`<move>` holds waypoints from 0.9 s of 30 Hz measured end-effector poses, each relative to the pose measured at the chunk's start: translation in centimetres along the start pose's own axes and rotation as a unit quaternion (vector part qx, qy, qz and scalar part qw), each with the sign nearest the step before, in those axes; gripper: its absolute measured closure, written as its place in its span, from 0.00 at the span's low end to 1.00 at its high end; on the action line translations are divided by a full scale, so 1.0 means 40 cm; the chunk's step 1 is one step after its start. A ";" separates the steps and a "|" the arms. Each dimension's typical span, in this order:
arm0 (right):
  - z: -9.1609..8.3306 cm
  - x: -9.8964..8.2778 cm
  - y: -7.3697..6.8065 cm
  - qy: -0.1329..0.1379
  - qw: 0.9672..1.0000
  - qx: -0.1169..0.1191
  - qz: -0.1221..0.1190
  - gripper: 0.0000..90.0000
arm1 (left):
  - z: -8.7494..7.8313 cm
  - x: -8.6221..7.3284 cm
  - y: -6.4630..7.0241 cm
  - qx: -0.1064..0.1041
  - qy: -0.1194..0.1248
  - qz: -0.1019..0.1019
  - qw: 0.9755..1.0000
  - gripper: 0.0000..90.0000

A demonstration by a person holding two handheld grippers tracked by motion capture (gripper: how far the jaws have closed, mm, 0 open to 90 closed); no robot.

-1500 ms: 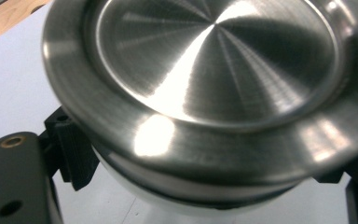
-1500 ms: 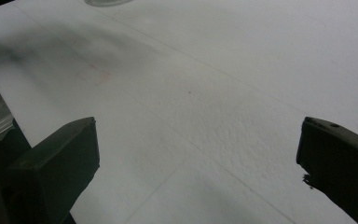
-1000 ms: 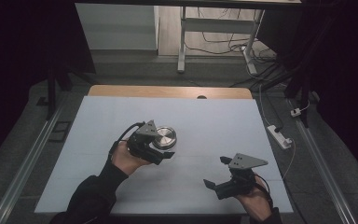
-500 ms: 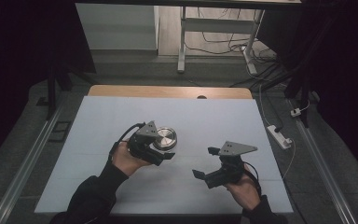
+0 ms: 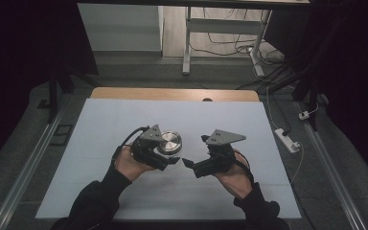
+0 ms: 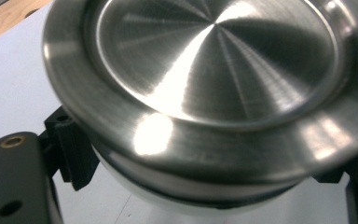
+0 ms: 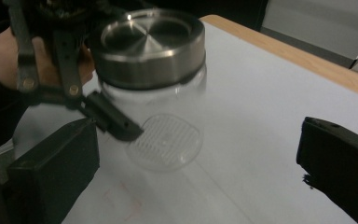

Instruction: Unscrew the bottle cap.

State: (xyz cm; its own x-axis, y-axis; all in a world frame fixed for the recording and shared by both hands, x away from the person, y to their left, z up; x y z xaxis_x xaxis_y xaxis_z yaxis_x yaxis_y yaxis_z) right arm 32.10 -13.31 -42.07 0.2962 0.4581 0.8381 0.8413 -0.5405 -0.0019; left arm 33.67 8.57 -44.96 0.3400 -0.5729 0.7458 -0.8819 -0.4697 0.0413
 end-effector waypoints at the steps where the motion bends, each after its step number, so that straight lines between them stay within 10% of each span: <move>1: 0.004 0.009 -0.002 0.001 1.000 -0.003 0.000 0.00 | 0.001 0.000 0.001 -0.001 0.000 0.000 1.000 0.17; 16: 0.088 0.092 -0.041 -0.004 1.000 0.019 -0.003 0.00 | 0.016 -0.003 0.007 -0.002 -0.013 0.006 1.000 0.17; 27: 0.114 0.106 -0.056 -0.016 0.998 0.034 -0.041 0.22 | 0.017 -0.010 0.002 -0.030 -0.006 0.006 1.000 0.17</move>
State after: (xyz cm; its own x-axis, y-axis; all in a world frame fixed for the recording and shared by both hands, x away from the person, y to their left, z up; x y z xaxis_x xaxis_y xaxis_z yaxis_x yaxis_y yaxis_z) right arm 33.53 -6.93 -41.01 0.2389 0.5208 0.8196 0.8918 -0.4516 0.0270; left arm 33.68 8.29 -45.71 0.3317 -0.5862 0.7391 -0.9042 -0.4209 0.0719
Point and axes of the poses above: each handheld gripper's, and its own axes: z roughly forward along the jaws, x roughly out of its top, y roughly to its right, the point moved 2 cm from there along z, roughly forward along the jaws, and after that the axes turned 4 degrees about -y, right-handed, at the moved point
